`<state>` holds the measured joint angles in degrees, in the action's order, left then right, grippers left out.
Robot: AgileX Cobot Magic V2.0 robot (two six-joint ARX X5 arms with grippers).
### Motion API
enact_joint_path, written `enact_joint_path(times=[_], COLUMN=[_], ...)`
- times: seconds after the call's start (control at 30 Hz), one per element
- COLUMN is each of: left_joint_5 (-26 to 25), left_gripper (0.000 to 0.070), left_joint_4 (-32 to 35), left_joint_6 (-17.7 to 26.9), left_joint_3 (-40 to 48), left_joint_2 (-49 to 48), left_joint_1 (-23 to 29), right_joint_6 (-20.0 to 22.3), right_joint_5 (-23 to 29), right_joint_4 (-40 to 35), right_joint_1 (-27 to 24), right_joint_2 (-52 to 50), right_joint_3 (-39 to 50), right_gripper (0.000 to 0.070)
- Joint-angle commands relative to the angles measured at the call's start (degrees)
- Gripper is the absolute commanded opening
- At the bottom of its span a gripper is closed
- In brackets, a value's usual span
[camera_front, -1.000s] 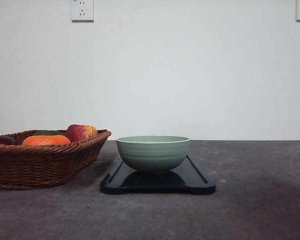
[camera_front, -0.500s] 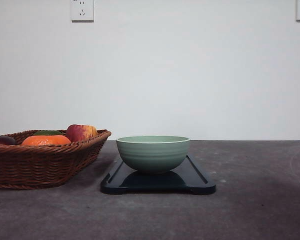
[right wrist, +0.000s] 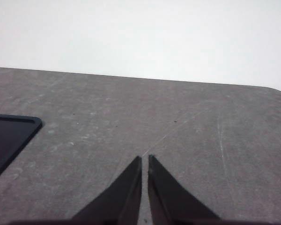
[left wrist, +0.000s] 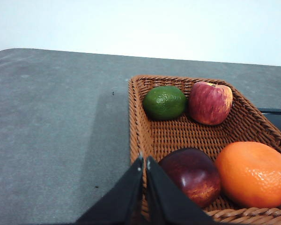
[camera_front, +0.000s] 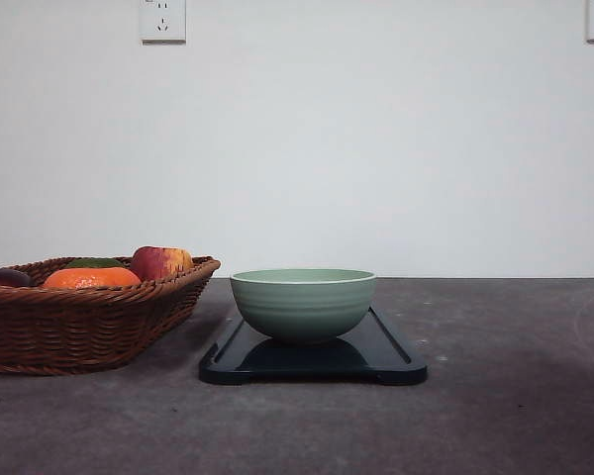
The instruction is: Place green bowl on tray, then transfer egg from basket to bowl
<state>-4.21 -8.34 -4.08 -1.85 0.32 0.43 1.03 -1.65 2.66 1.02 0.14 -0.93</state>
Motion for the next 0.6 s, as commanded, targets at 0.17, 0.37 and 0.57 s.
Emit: enact_joint_path(times=[0.17,0.37,0.57], left_joint_5=[0.2,0.2,0.2], left_gripper=[0.0000,0.0000,0.0000], left_joint_4=[0.6,0.6,0.6], left_joint_6=[0.4,0.4,0.4], left_joint_3=[1.1,1.1,1.1], left_joint_2=[-0.1,-0.1,-0.1], left_joint_1=[0.1,0.1,0.1], right_joint_6=[-0.8,-0.8,-0.8], right_joint_5=[0.2,0.2,0.2], right_joint_4=[-0.5,-0.5,-0.5], right_joint_1=[0.0,0.0,0.0], right_joint_2=[0.1,0.1,0.1], right_joint_3=[0.2,0.2,0.2], right_gripper=[0.0016,0.0016,0.0016])
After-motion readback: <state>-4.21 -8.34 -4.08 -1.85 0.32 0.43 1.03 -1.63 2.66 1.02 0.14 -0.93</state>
